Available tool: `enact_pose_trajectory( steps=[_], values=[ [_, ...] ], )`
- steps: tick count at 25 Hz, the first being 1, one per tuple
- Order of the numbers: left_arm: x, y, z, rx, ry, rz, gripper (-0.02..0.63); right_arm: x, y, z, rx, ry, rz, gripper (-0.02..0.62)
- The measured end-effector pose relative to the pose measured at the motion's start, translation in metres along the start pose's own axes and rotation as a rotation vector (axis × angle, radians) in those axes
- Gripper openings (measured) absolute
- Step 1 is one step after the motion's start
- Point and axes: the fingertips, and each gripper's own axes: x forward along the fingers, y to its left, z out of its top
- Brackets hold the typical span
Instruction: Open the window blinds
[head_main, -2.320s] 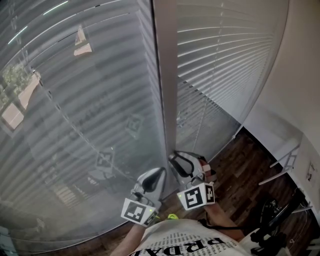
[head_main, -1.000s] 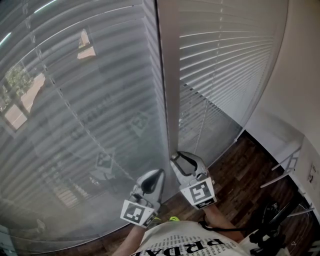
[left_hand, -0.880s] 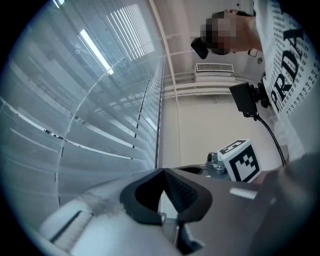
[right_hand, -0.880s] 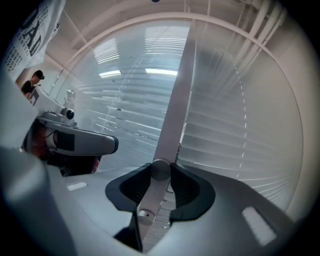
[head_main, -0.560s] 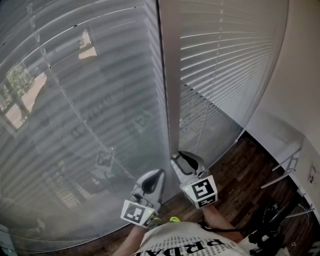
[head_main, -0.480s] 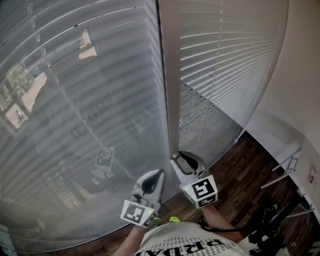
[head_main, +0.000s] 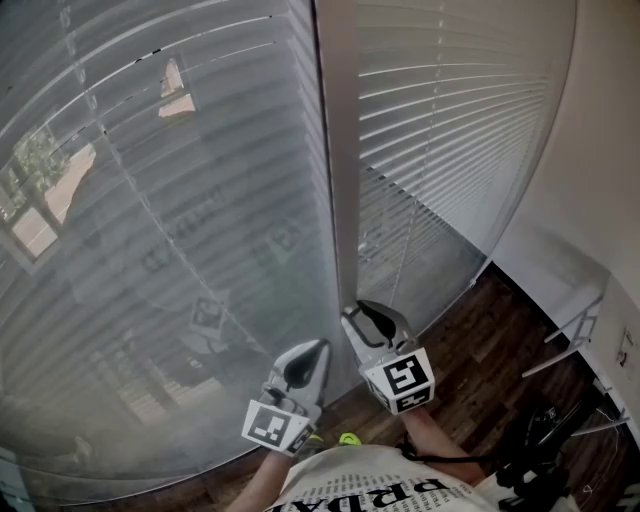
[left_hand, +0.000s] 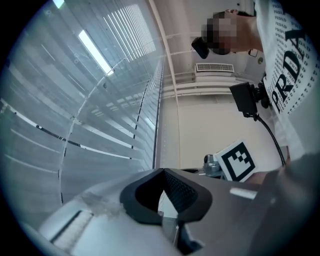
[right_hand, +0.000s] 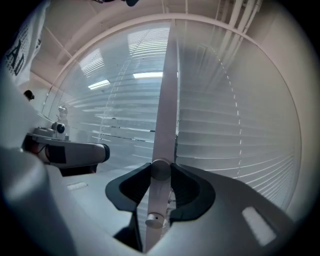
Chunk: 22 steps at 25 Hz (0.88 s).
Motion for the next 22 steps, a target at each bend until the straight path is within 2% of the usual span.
enact_pose_trajectory(
  steps=[3, 7, 9, 12, 17, 22],
  values=[
    [-0.001, 0.0, 0.001, -0.004, -0.003, 0.0, -0.009, 0.0, 0.001, 0.001, -0.031, 0.004, 0.001, 0.13],
    [-0.002, -0.002, 0.003, -0.014, -0.018, 0.001, -0.009, -0.001, 0.003, 0.001, -0.137, 0.032, 0.007, 0.132],
    [0.0, -0.004, 0.005, -0.013, -0.034, -0.009, -0.009, -0.003, 0.006, 0.002, -0.225, 0.046, 0.014, 0.13],
    [0.001, -0.003, 0.0, -0.012, -0.008, -0.007, -0.009, -0.005, 0.01, -0.002, -0.403, 0.085, 0.026, 0.142],
    [0.002, -0.006, 0.001, -0.013, -0.015, -0.016, -0.009, -0.006, 0.009, -0.003, -0.683, 0.126, -0.002, 0.146],
    [0.001, -0.005, 0.002, -0.022, -0.022, -0.015, -0.009, -0.001, 0.014, -0.003, -0.839, 0.132, 0.006, 0.137]
  ],
)
